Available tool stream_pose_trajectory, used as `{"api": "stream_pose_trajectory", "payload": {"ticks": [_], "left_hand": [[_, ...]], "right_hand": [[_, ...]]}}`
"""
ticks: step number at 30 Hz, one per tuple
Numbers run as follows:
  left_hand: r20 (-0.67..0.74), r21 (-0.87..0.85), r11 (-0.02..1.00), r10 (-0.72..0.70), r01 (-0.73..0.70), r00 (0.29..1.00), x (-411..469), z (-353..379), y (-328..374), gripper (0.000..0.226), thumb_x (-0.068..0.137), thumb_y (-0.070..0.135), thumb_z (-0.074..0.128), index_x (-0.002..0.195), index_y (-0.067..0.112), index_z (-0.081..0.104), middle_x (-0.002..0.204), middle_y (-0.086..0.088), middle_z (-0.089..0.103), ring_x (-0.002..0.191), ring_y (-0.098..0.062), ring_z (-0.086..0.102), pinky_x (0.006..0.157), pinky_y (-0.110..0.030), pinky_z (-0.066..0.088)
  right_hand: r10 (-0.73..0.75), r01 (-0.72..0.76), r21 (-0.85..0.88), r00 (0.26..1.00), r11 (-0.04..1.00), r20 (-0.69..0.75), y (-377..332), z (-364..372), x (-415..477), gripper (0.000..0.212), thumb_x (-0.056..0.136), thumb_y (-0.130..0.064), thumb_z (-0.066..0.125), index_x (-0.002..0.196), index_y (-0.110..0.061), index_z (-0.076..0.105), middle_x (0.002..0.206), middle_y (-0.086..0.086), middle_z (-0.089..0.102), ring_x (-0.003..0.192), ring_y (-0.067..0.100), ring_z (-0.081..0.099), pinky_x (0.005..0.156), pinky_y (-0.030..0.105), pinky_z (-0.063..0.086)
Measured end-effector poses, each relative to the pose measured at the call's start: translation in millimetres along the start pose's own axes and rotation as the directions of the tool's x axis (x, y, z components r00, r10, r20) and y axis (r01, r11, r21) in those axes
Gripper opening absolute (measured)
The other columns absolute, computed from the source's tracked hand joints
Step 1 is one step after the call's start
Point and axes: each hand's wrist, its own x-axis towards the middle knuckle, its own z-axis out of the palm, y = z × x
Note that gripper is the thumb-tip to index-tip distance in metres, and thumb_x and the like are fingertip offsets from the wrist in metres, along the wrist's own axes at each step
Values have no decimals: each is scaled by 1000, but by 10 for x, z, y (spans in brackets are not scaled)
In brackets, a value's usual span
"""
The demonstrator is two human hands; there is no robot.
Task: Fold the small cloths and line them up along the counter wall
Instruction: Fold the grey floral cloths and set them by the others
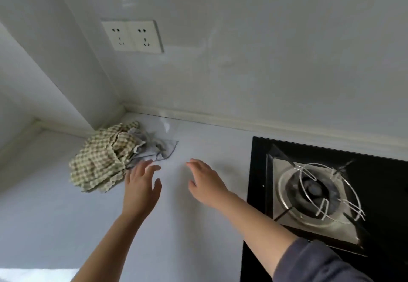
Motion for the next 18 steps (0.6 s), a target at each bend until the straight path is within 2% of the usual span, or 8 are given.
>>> {"api": "stream_pose_trajectory", "payload": {"ticks": [2,4,5,7,10,12,14,18], "left_hand": [[-14,133,987,-84,85,996,392,9,-439,53,73,14,72,123,13,56,140,-16,44,134,-37,34,101,-69,23],[14,206,955,-220,213,975,742,21,-841,76,76,28,72,143,25,36,156,-10,18,144,-35,9,105,-70,10],[49,215,941,-279,262,959,880,50,-1023,81,79,38,69,147,31,26,159,-8,9,145,-35,4,106,-69,11],[118,249,931,-303,267,946,1023,192,-1344,76,80,47,66,145,35,28,155,-10,17,140,-36,19,103,-63,28],[23,304,948,-104,92,994,1016,444,-1713,58,78,37,73,130,23,53,126,-16,51,110,-41,49,78,-54,45],[-160,218,976,13,22,987,979,547,-1907,43,79,33,68,116,12,61,106,-17,57,96,-40,55,72,-47,46],[-287,51,998,43,-29,957,956,552,-2008,42,85,40,49,106,6,61,98,-16,58,91,-36,54,71,-40,42],[-461,-409,908,-117,-94,880,804,480,-1969,37,96,34,41,103,4,61,98,-12,61,92,-25,54,74,-29,33]], "right_hand": [[-10,10,-7,1000,1000,7,-214,287,554,60,92,-13,46,148,-14,26,155,6,24,142,22,21,110,37,27],[-35,35,-15,999,999,-14,-385,536,1079,65,89,-14,51,148,-18,25,153,7,24,139,27,26,106,41,34],[-47,46,-26,999,999,-27,-447,650,1321,69,87,-16,54,149,-21,23,155,7,22,139,29,27,105,43,36],[-74,72,-50,996,996,-49,-525,874,1723,78,85,-23,59,150,-29,17,158,4,13,138,32,28,105,47,35],[-123,82,-260,982,962,-144,-538,1169,2070,69,85,-34,58,146,-34,25,152,-1,30,129,29,35,99,46,33],[-169,86,-312,954,946,-249,-493,1281,2145,52,87,-32,56,137,-29,44,142,-4,44,123,27,38,94,41,34],[-204,124,-260,929,958,-309,-440,1319,2140,40,87,-23,57,127,-23,55,134,-2,50,116,28,41,92,38,37],[-222,139,-244,908,960,-355,-372,1258,1867,25,84,-12,53,106,-14,63,114,7,59,104,33,51,85,41,43]]}}
